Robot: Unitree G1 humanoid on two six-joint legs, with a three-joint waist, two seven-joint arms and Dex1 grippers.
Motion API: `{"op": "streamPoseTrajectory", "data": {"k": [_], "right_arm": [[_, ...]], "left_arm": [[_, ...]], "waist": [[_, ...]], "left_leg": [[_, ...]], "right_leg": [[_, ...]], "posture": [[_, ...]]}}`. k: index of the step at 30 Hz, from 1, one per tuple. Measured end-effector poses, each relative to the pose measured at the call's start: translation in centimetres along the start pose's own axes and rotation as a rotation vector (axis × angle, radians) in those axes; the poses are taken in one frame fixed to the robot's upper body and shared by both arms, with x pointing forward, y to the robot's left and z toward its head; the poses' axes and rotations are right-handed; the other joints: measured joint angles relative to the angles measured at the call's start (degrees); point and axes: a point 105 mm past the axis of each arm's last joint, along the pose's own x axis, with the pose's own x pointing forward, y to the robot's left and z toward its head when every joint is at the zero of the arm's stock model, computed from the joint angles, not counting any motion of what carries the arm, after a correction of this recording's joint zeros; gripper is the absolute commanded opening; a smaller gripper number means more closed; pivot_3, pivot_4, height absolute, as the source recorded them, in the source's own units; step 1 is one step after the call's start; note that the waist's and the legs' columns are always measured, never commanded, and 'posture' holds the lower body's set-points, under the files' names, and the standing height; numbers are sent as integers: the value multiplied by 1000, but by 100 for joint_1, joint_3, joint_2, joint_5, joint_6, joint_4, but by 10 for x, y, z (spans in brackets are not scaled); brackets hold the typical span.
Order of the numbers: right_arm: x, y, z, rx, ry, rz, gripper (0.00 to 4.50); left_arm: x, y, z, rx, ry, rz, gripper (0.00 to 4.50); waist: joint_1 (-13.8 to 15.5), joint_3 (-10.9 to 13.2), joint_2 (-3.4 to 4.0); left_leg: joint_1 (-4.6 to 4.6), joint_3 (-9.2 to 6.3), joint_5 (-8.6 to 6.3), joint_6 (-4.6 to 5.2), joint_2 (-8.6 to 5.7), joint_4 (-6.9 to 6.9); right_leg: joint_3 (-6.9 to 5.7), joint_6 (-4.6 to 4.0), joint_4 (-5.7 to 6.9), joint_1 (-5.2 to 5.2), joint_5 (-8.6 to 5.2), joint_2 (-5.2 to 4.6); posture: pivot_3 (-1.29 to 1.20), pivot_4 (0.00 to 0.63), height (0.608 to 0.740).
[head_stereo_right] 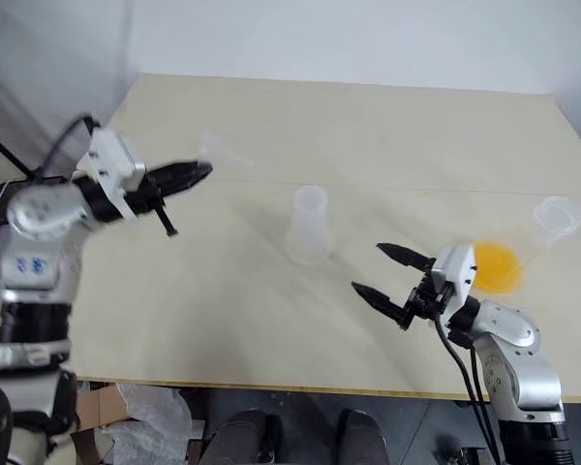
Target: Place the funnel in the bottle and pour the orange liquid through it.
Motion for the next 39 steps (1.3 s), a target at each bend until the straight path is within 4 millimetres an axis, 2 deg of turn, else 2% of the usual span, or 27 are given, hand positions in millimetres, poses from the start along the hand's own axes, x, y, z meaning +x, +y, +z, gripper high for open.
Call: {"op": "streamPoseTrajectory", "data": {"k": [3,5,11,20,29,32,36,38,39], "right_arm": [[-8,-8,2,10,-26,-85,4500],[-17,-11,0,21,-33,-153,4500],[-25,-8,-6,43,-44,-214,4500],[-27,-3,-9,51,-54,-246,4500],[-21,-1,-8,45,-60,-230,4500],[-20,0,-9,49,-67,-234,4500],[-19,1,-10,48,-74,-243,4500],[-20,1,-10,48,-74,-246,4500],[-20,1,-10,48,-74,-247,4500]], "left_arm": [[12,-2,-3,0,16,-83,41],[28,-5,-3,17,25,-177,41],[48,-12,-2,58,7,-270,41],[50,-11,-1,92,11,-305,41],[63,-27,-3,141,21,-425,41],[66,-27,0,157,23,-444,618],[76,-33,2,93,-22,-454,1740],[77,-33,4,73,-35,-454,2452],[76,-33,4,69,-37,-454,2627]], "waist": [[-18,3,3],[-3,5,1],[1,6,0],[-4,6,0],[4,6,-1],[5,6,-1],[14,7,-2],[4,7,-2],[3,7,-2]], "left_leg": [[-1,6,5,-9,13,-1],[-6,31,8,-14,15,2],[-7,46,7,-13,15,3],[-6,23,7,-12,15,4],[-9,10,6,-10,14,9],[-8,8,6,-10,14,9],[-12,0,6,-8,12,12],[-11,-1,6,-8,13,11],[-10,-1,6,-8,14,10]], "right_leg": [[-3,-5,1,-5,-3,16],[-4,-6,3,-7,-3,20],[1,-6,1,-8,-3,19],[5,-5,4,-11,-3,19],[3,-5,6,-10,-3,18],[3,-5,7,-10,-3,18],[3,-5,7,-10,-3,17],[2,-5,8,-11,-3,17],[2,-5,9,-11,-3,17]], "posture": [[0,150,740],[0,150,740],[0,150,740],[0,150,740],[0,150,740],[0,150,740],[0,150,740],[0,150,740],[0,150,740]]}}
